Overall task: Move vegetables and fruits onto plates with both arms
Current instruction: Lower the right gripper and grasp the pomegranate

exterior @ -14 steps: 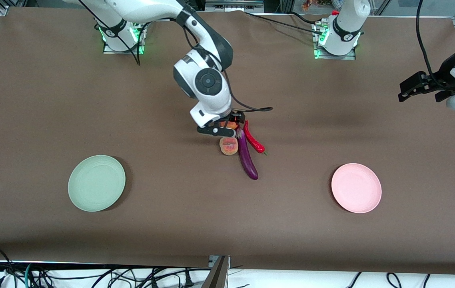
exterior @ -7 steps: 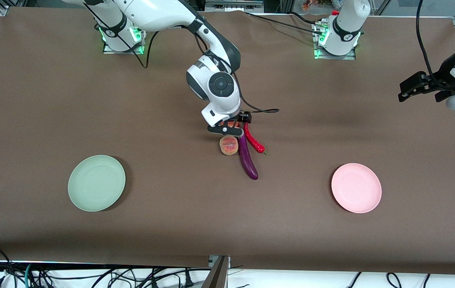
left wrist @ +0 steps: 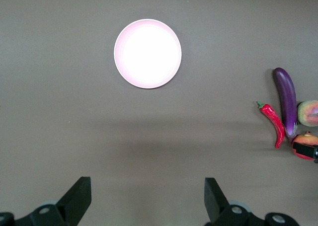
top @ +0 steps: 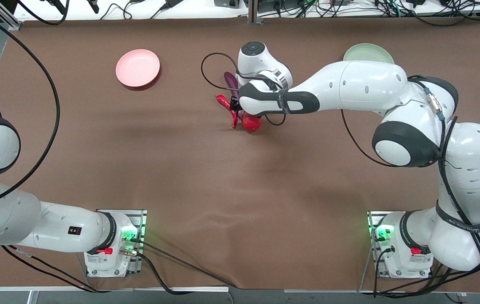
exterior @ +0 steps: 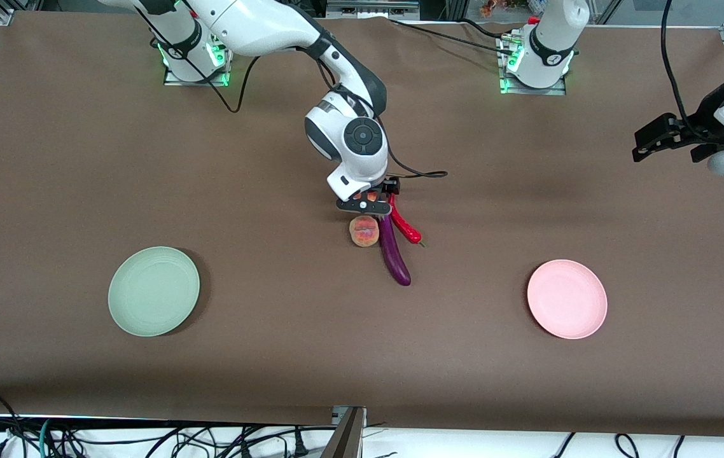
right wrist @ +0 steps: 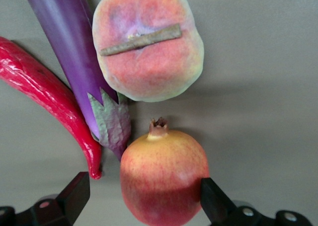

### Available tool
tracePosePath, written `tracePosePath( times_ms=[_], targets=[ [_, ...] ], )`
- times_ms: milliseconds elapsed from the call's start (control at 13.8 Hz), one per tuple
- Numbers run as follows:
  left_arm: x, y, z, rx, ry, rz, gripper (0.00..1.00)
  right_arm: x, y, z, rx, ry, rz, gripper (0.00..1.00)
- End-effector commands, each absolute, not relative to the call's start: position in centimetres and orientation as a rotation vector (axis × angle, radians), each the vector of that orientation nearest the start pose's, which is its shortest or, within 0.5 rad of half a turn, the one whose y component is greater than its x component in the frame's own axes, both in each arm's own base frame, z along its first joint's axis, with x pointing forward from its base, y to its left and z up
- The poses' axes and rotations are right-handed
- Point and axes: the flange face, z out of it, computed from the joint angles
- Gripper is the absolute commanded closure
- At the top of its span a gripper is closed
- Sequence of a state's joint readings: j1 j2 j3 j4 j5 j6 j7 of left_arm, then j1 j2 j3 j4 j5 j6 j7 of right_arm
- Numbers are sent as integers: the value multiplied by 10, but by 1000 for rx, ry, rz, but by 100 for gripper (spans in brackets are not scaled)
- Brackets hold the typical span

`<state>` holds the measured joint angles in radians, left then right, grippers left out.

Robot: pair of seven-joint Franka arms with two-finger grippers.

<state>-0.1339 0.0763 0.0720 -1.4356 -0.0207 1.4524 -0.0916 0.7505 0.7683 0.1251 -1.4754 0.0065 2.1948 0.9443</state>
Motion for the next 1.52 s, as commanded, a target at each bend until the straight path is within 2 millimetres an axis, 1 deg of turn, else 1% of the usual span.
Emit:
tracePosePath(
  times_ms=[0, 73, 290, 363, 435, 580, 653, 725, 798, 943, 1015, 1088, 1160, 1233, 1305, 1378, 1450],
  targets=[
    [565, -40, 640, -3132, -7, 76, 0, 467, 541, 207, -3147, 143, 115, 0],
    [565, -40, 640, -3132, -7, 76, 0, 467, 541, 206, -3155, 129, 104, 0],
    [565, -43, 640, -3132, 0, 76, 0, 470, 542, 218, -3146, 121, 89, 0],
    [565, -53, 639, -3125, 30, 77, 0, 469, 542, 214, -3152, 123, 92, 0],
    [565, -58, 640, -3124, 42, 75, 0, 469, 542, 211, -3155, 126, 97, 0],
    [565, -61, 638, -3125, 52, 80, 0, 467, 541, 208, -3166, 112, 91, 0],
    [571, -62, 627, -3122, 52, 113, 0, 463, 543, 206, -3170, 102, 96, 0],
    [573, -62, 623, -3121, 52, 122, 0, 459, 545, 202, -3176, 93, 101, 0],
    [573, -62, 624, -3124, 55, 121, 0, 457, 545, 198, -3180, 91, 108, 0],
    [572, -63, 623, -3119, 47, 124, 0, 456, 546, 197, -3181, 89, 110, 1],
    [572, -64, 623, -3117, 46, 129, 0, 456, 545, 195, -3184, 88, 113, 8],
    [572, -64, 623, -3117, 46, 131, 0, 455, 545, 193, -3186, 89, 116, 20],
    [572, -63, 623, -3116, 44, 134, 0, 455, 545, 190, -3189, 89, 122, 37],
    [572, -62, 623, -3116, 44, 136, 0, 455, 545, 191, -3187, 89, 118, 54],
    [572, -62, 622, -3116, 44, 138, 0, 456, 545, 194, -3185, 86, 115, 58],
    [571, -62, 622, -3116, 44, 141, 0, 459, 544, 199, -3181, 86, 107, 58],
    [571, -62, 622, -3115, 44, 143, 0, 465, 541, 213, -3184, 84, 108, 58]
  ],
)
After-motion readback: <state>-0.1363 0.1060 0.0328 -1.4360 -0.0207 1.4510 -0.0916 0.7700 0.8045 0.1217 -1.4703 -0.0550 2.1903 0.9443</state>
